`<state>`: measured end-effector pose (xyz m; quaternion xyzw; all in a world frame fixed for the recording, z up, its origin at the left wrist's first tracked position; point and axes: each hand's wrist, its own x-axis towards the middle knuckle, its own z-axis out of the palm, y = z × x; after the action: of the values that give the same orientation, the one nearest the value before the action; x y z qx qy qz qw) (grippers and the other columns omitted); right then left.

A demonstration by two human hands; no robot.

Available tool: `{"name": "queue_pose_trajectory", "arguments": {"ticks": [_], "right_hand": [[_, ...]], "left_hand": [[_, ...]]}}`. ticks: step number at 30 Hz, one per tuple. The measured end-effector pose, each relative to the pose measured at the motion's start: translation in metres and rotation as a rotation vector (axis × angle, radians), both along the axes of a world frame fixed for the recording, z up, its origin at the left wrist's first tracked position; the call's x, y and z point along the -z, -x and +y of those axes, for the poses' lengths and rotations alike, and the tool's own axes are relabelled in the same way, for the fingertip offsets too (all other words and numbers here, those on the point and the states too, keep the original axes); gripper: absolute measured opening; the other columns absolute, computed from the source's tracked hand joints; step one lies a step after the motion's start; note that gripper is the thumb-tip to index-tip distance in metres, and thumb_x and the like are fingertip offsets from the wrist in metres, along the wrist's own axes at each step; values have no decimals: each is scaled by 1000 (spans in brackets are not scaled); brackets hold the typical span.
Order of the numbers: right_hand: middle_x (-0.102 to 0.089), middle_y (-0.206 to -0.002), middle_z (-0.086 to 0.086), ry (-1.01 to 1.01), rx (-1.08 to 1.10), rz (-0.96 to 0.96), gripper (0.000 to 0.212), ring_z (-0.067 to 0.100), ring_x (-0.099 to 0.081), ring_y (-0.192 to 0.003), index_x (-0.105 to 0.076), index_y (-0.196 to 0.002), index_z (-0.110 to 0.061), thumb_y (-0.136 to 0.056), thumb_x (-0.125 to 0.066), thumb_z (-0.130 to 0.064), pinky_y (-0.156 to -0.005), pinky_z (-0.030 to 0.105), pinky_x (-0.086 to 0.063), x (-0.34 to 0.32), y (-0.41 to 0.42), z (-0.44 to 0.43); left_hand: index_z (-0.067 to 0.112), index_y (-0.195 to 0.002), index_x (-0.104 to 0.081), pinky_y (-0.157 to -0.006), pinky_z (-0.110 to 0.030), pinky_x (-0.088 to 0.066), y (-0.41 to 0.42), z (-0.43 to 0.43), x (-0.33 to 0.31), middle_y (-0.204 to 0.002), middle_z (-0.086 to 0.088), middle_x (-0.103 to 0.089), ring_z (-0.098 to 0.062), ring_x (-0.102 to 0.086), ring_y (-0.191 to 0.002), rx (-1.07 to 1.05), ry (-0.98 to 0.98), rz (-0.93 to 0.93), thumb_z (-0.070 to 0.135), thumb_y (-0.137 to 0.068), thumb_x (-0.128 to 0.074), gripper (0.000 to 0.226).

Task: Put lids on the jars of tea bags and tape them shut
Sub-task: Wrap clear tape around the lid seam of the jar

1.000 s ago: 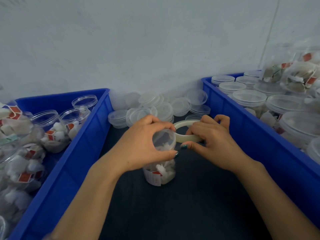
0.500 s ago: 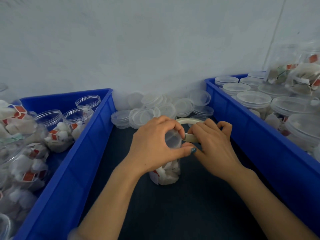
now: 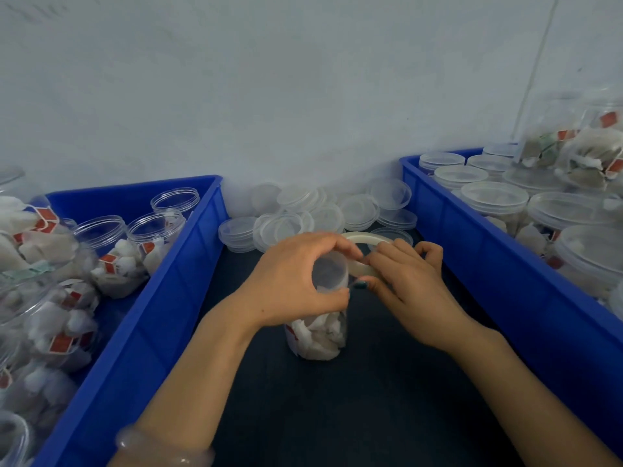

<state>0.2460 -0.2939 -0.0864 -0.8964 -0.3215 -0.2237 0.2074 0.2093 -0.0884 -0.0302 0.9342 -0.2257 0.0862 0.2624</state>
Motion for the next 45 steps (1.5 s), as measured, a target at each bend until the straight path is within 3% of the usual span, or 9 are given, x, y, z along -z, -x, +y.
{"name": "queue_pose_trajectory", "arguments": {"ticks": [3,6,11,19,22,26,33,39,45], "right_hand": [[-50,-91,-16,28,62,-50,46,7,-41,-91,-58,-92,-29,-97,-24,-58,-81,36,-21,0,3,3],[-51,-94,-15,45,123,-79,44,9,-42,-93,-58,-93,-29,-97,-24,-56,-81,34,-18,-2,5,3],[-51,-97,-16,57,149,-68,42,9,-42,-95,-57,-96,-30,-95,-22,-55,-78,34,-16,-3,7,7],[-46,-91,-16,67,138,-51,50,9,-39,-91,-60,-103,-30,-96,-19,-56,-75,33,-14,-3,9,11],[-48,-91,-16,47,132,-43,40,6,-36,-89,-62,-102,-29,-97,-29,-51,-76,34,-15,-3,9,8],[-51,-88,-21,50,98,-36,45,3,-32,-87,-64,-103,-32,-96,-23,-49,-76,35,-16,-6,8,6],[-47,-78,-21,15,160,-33,39,7,-37,-85,-59,-94,-34,-91,-19,-35,-75,35,-15,-3,14,14],[-54,-83,-15,19,251,-39,45,12,-42,-86,-58,-92,-31,-94,-14,-40,-75,36,-18,4,14,22],[-46,-84,-18,-49,392,-1,41,10,-37,-87,-58,-93,-32,-96,-17,-37,-74,36,-15,10,18,37]], "left_hand": [[27,-147,-36,-106,-23,-30,-2,-1,5,-142,12,-27,-6,-27,-135,-146,-163,-7,62,-74,-59,84],[24,-133,-44,-91,-21,-33,0,-3,12,-122,10,-35,-8,-39,-117,-253,-201,-33,71,-70,-50,79],[35,-132,-47,-88,-24,-44,3,-1,10,-126,21,-51,-1,-51,-110,-264,-163,-62,90,-60,-56,91],[28,-127,-36,-75,-30,-45,7,-18,6,-122,9,-59,-14,-59,-97,-304,-221,-116,56,-76,-62,64],[32,-129,-36,-77,-30,-36,12,-25,17,-122,14,-52,-9,-51,-106,-365,-179,-150,64,-76,-57,65],[38,-112,-39,-70,-27,-37,13,-23,24,-105,21,-46,0,-42,-94,-388,-153,-204,87,-66,-46,68],[35,-119,-50,-72,-26,-39,13,-20,30,-115,16,-59,-7,-54,-104,-374,-94,-264,73,-75,-51,58],[35,-117,-53,-72,-27,-41,12,-15,30,-111,15,-59,-1,-44,-90,-330,-70,-274,64,-80,-52,48],[35,-106,-57,-66,-28,-46,9,-20,28,-95,17,-60,-5,-54,-84,-362,-21,-298,63,-73,-48,44]]}}
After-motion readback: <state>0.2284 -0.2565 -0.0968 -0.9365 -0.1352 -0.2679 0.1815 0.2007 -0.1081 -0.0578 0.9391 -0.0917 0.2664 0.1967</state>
